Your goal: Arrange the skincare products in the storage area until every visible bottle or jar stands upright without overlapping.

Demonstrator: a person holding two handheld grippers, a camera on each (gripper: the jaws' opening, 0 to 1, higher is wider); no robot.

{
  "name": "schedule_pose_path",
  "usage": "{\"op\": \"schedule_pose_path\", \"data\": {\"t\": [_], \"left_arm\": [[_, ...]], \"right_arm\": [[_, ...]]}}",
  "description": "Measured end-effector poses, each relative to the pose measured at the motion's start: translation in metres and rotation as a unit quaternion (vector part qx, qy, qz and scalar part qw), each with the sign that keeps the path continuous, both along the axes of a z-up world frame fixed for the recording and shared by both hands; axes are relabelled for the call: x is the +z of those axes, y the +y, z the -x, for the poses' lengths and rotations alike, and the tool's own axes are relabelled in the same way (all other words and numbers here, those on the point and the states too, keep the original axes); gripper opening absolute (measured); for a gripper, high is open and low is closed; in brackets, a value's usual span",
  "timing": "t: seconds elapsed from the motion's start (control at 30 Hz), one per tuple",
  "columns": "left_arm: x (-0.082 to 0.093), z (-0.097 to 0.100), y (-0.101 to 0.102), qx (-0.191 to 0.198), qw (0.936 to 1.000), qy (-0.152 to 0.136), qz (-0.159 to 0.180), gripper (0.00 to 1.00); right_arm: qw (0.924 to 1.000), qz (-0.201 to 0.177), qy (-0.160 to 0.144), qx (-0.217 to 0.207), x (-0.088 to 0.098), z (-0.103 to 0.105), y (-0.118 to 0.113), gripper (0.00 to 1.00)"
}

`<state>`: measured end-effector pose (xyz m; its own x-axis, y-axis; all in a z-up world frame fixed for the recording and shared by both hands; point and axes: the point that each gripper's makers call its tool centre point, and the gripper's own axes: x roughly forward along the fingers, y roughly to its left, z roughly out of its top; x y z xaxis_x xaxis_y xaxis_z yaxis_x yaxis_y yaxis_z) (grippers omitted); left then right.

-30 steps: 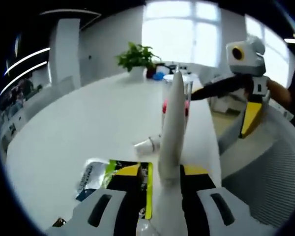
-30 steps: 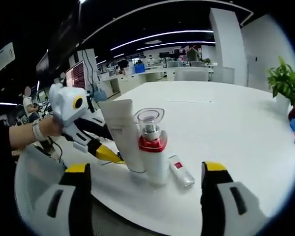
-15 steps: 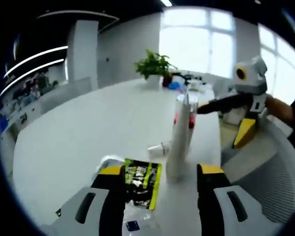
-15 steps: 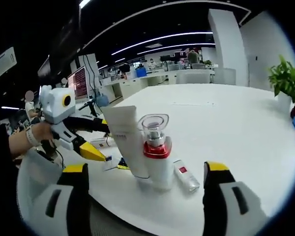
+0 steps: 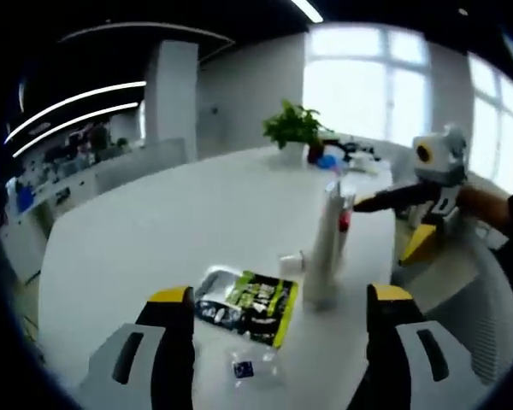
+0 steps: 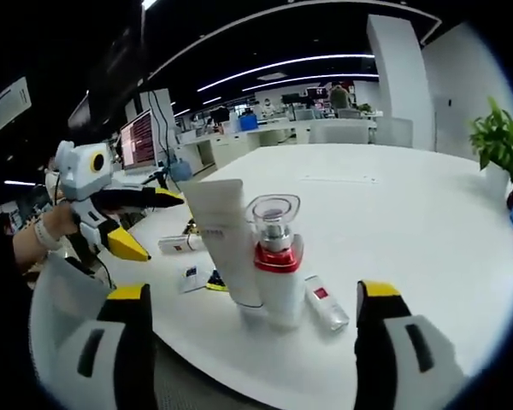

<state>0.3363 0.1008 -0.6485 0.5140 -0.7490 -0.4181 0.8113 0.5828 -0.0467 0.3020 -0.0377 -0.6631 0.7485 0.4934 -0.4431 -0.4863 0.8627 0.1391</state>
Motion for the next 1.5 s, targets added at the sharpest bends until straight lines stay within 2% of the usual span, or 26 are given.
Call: {"op": "schedule_pose_path", "data": {"t": [0.07,0.27,0.37,0.57,0.87,0.97,1.07,1.13,1.3,1.33,1.4,1.5], "left_arm": [[0.002,0.001,0.004,0.004,1.0,0.0,0.0,0.82],[-0.006,0.002,0.024,0.023,0.9995,0.021,-0.003,0.93],[-0.008,0.002,0.035,0.037,0.9991,0.022,-0.004,0.94],[-0.011,0.005,0.047,0.064,0.9976,0.026,-0.006,0.97],[-0.023,0.007,0.049,0.074,0.9967,0.03,-0.016,0.97],[-0.022,0.006,0.051,0.083,0.9959,0.036,0.0,0.97],[-0.017,0.006,0.051,0.087,0.9952,0.036,0.027,0.97],[-0.017,0.007,0.054,0.094,0.9943,0.038,0.034,0.97],[-0.016,0.007,0.054,0.099,0.9946,0.026,0.021,0.97],[-0.021,0.007,0.056,0.096,0.9951,0.026,0.004,0.97],[-0.025,0.006,0.057,0.095,0.9951,0.028,-0.008,0.97],[-0.024,0.005,0.058,0.098,0.9948,0.03,-0.003,0.97]], "right_arm": [[1.0,0.001,0.002,0.0,0.0,0.0,0.0,0.99],[1.0,-0.003,0.003,0.004,0.0,0.0,0.0,0.99],[1.0,-0.001,-0.004,0.005,0.002,-0.001,-0.001,0.99],[0.9997,0.014,0.002,0.019,-0.002,0.0,0.001,0.99],[0.999,0.031,0.002,0.032,-0.003,0.0,0.004,0.99],[0.999,0.035,-0.003,0.028,-0.001,-0.002,0.002,0.99],[0.9984,0.046,-0.006,0.032,-0.002,-0.002,0.001,0.99],[0.9981,0.049,-0.005,0.036,-0.002,-0.003,0.001,0.99],[0.9965,0.076,-0.003,0.036,-0.006,-0.01,-0.007,0.99],[0.9961,0.081,-0.002,0.036,-0.007,-0.012,-0.01,0.99],[0.9944,0.101,-0.003,0.032,-0.011,-0.016,-0.018,0.99],[0.991,0.128,-0.001,0.039,-0.014,-0.021,-0.027,0.99]]}}
